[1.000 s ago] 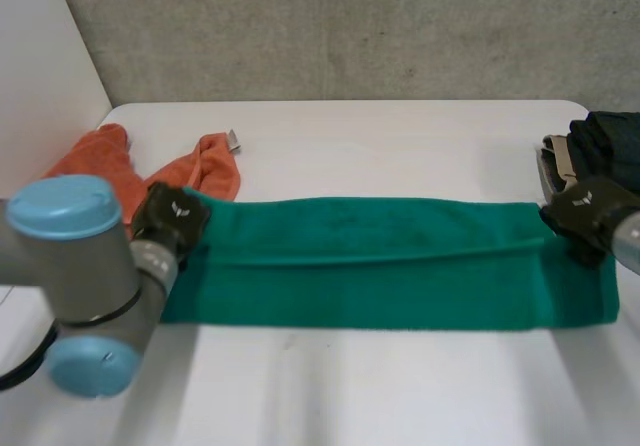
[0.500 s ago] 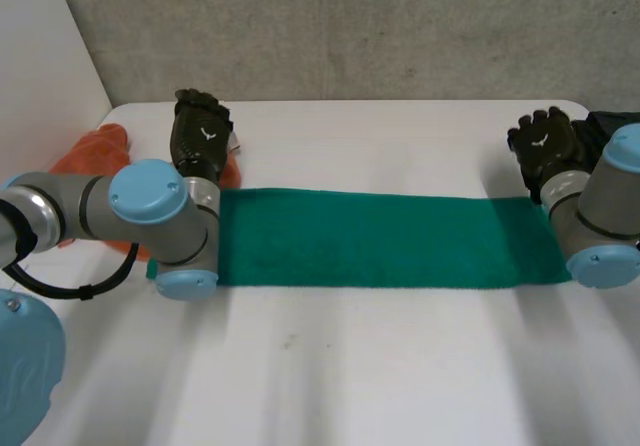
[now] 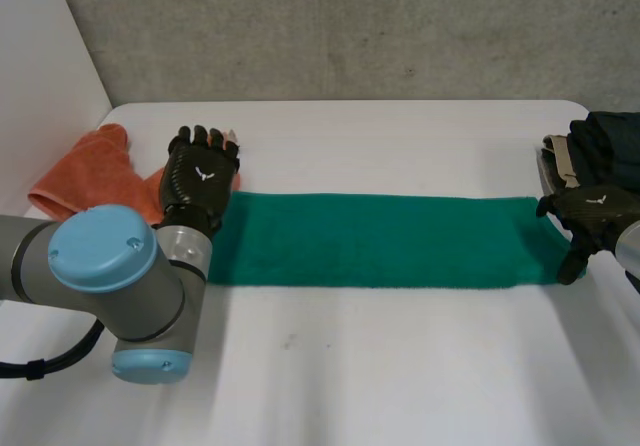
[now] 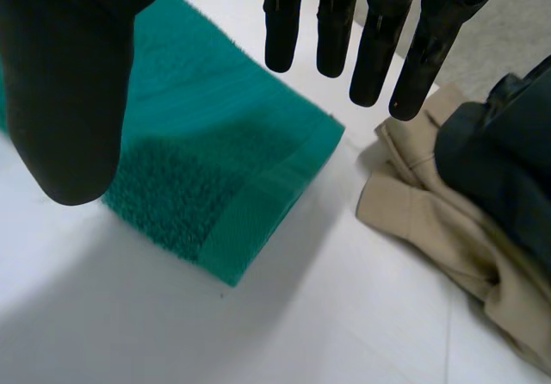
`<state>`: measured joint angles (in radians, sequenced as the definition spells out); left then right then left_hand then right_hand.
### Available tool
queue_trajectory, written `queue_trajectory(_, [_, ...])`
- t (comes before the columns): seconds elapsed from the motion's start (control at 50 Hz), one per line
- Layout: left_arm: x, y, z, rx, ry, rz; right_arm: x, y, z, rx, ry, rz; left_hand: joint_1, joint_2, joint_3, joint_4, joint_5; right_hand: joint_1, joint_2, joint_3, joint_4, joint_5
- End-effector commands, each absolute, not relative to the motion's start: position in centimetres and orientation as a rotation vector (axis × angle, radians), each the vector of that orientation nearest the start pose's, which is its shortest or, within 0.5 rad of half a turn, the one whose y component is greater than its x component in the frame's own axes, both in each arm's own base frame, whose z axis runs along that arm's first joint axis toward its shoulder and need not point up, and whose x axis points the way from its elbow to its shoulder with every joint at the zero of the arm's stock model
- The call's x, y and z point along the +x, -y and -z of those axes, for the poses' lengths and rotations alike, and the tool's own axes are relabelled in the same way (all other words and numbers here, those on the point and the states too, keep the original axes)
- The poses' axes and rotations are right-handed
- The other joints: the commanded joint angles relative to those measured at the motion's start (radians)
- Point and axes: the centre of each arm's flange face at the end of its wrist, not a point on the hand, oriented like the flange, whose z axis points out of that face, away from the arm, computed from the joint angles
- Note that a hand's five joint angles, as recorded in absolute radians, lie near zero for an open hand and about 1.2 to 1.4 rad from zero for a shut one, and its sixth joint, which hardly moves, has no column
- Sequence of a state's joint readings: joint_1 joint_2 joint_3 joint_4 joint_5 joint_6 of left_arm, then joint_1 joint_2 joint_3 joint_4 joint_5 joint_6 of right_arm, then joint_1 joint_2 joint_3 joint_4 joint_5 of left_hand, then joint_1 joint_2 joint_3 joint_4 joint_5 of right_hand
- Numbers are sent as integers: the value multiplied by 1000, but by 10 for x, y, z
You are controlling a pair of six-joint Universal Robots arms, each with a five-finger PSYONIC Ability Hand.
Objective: Fold the laundry.
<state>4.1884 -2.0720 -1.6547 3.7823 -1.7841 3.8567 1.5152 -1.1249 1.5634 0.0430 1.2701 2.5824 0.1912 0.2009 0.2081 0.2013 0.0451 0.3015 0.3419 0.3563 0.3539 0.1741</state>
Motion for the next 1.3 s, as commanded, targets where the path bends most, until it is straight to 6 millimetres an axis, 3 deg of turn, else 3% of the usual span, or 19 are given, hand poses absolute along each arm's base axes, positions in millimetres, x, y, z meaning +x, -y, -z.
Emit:
queue_trajectory(0.02, [-293, 281, -164, 974, -1738, 2051, 139, 363, -139, -962, -2550, 1717, -17, -26, -34, -27, -45, 209, 168, 154, 156, 162])
queue_trajectory(0.14, [-293, 279, -163, 981, -1742, 2048, 132, 374, -123, -947, -2581, 1677, -17, -26, -34, -27, -45, 684, 643, 629, 632, 637])
queue_trajectory(0.16, [-293, 279, -164, 980, -1740, 2050, 128, 375, -122, -944, -2591, 1674, -17, -26, -34, -27, -45, 1091, 1050, 1036, 1038, 1044])
queue_trajectory(0.28, [-292, 277, -165, 980, -1740, 2050, 103, 377, -129, -892, -2647, 1709, -17, -26, -34, -27, -45, 1095, 1054, 1040, 1042, 1048])
queue_trajectory(0.36, [-291, 276, -169, 972, -1734, 2058, 83, 374, -152, -883, -2677, 1789, -17, -26, -34, -27, -45, 1095, 1054, 1040, 1042, 1048])
queue_trajectory(0.48, [-287, 271, -174, 968, -1731, 2060, 37, 374, -167, -922, -2801, 1868, -17, -26, -34, -27, -45, 1095, 1054, 1040, 1042, 1048])
queue_trajectory(0.6, [-284, 267, -178, 962, -1728, 2063, 32, 376, -173, -1100, -2814, 1903, -17, -26, -34, -27, -45, 1095, 1054, 1040, 1042, 1048])
queue_trajectory(0.68, [-279, 267, -184, 943, -1726, 2066, 71, 376, -199, -1210, -2626, 2042, -17, -26, -34, -27, -45, 1095, 1054, 1040, 1042, 1048])
queue_trajectory(0.74, [-273, 270, -196, 896, -1715, 2087, 116, 372, -217, -1252, -2431, 2122, -17, -26, -34, -27, -45, 1095, 1054, 1040, 1042, 1048])
queue_trajectory(0.82, [-259, 272, -210, 820, -1716, 2111, 182, 358, -236, -1347, -2120, 2204, -17, -26, -34, -27, -45, 1095, 1054, 1040, 1042, 1048])
queue_trajectory(0.86, [-252, 273, -220, 764, -1713, 2141, 230, 342, -245, -1427, -1888, 2242, -17, -26, -34, -27, -45, 1095, 1054, 1040, 1042, 1048])
queue_trajectory(1.0, [-237, 275, -236, 680, -1710, 2181, 354, 291, -226, -1545, -1352, 2234, -17, -26, -34, -27, -45, 1095, 1054, 1040, 1042, 1048])
queue_trajectory(1.06, [-235, 274, -234, 702, -1724, 2176, 383, 274, -208, -1559, -1269, 2176, -17, -26, -34, -27, -45, 1095, 1054, 1040, 1042, 1048])
queue_trajectory(1.1, [-234, 274, -231, 717, -1735, 2170, 406, 255, -183, -1586, -1219, 2071, -17, -26, -34, -27, -45, 1095, 1054, 1040, 1042, 1048])
queue_trajectory(1.2, [-236, 272, -225, 738, -1758, 2156, 425, 230, -142, -1641, -1179, 1922, -17, -26, -34, -27, -45, 1095, 1054, 1040, 1042, 1048])
queue_trajectory(1.22, [-236, 271, -224, 742, -1762, 2152, 426, 230, -138, -1643, -1189, 1914, -17, -26, -34, -27, -45, 921, 881, 867, 869, 874])
queue_trajectory(1.24, [-237, 270, -222, 750, -1766, 2151, 426, 230, -134, -1633, -1220, 1917, -17, -26, -34, -27, -45, 240, 199, 185, 187, 192])
queue_trajectory(1.26, [-237, 270, -222, 749, -1768, 2152, 425, 233, -134, -1623, -1247, 1930, -17, -26, -34, -27, -45, -55, -95, -110, -107, -102])
queue_trajectory(1.3, [-237, 270, -220, 753, -1774, 2148, 423, 238, -139, -1601, -1296, 1977, -17, -26, -34, -27, -45, -127, -167, -182, -179, -174])
